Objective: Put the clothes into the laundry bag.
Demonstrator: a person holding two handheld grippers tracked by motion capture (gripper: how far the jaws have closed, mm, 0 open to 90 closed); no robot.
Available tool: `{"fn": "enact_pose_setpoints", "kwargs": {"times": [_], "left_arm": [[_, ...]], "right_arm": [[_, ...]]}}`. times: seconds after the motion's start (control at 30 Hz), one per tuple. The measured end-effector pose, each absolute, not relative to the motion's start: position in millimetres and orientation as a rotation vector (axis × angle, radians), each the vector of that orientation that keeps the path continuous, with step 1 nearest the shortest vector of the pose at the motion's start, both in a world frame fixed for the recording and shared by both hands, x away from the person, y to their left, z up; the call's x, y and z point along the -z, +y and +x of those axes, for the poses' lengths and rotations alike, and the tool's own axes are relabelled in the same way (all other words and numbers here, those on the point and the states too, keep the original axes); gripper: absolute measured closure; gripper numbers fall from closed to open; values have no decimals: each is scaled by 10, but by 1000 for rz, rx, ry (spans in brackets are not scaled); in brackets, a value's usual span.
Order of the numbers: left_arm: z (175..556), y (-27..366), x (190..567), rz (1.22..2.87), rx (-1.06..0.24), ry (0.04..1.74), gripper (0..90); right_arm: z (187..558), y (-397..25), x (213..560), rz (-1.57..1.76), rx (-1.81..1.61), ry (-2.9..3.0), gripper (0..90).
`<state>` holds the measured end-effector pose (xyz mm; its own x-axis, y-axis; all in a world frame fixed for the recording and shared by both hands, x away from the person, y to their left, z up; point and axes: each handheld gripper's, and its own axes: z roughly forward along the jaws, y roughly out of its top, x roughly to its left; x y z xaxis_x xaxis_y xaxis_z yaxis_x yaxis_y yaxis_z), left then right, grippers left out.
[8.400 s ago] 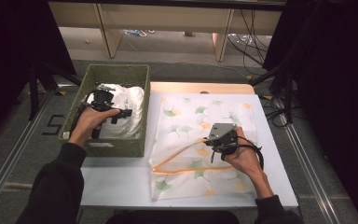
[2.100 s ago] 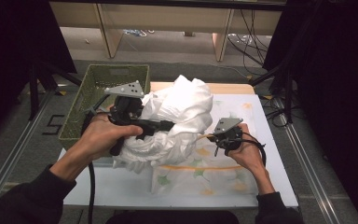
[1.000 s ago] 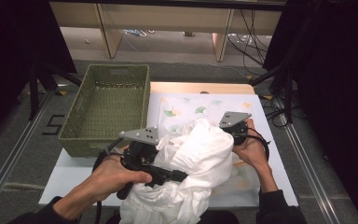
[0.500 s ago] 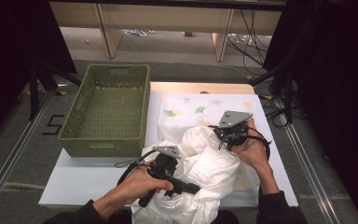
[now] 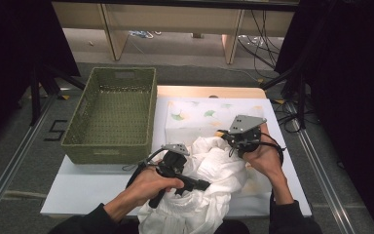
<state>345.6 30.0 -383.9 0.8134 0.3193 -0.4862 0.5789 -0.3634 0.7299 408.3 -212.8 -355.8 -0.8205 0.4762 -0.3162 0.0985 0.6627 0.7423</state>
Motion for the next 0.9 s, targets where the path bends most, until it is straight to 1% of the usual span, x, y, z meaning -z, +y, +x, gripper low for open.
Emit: {"fn": "enact_pose_setpoints", "kwargs": {"times": [0.1, 0.13, 0.23, 0.37, 0.43, 0.57, 0.7, 0.8, 0.83, 0.9], "left_arm": [[3550, 302, 3804, 1969, 312, 690, 583], [3581, 281, 3825, 1968, 290, 708, 583], [3692, 190, 3975, 1984, 258, 752, 582], [3786, 87, 4151, 1996, 274, 791, 581], [3793, 85, 4125, 1991, 239, 794, 578], [3834, 228, 3973, 1956, 183, 802, 574], [3810, 253, 3869, 1966, 53, 782, 570], [3872, 152, 3975, 1995, 7, 780, 571], [3907, 102, 4038, 2009, -7, 793, 572], [3968, 28, 4143, 1987, 0, 845, 573]], "right_arm": [[4051, -2114, 3521, 447, -1032, 2380, 899], [4046, -2109, 3509, 438, -1031, 2375, 899], [4024, -2097, 3492, 436, -1016, 2379, 900], [4009, -2097, 3477, 435, -1014, 2379, 900], [4006, -2100, 3492, 447, -997, 2388, 900], [3990, -2097, 3518, 482, -956, 2405, 900], [4010, -2075, 3542, 463, -958, 2410, 900], [3980, -2051, 3497, 453, -975, 2400, 900], [3962, -2043, 3474, 457, -991, 2394, 900], [3924, -2022, 3434, 439, -990, 2390, 900]]}}
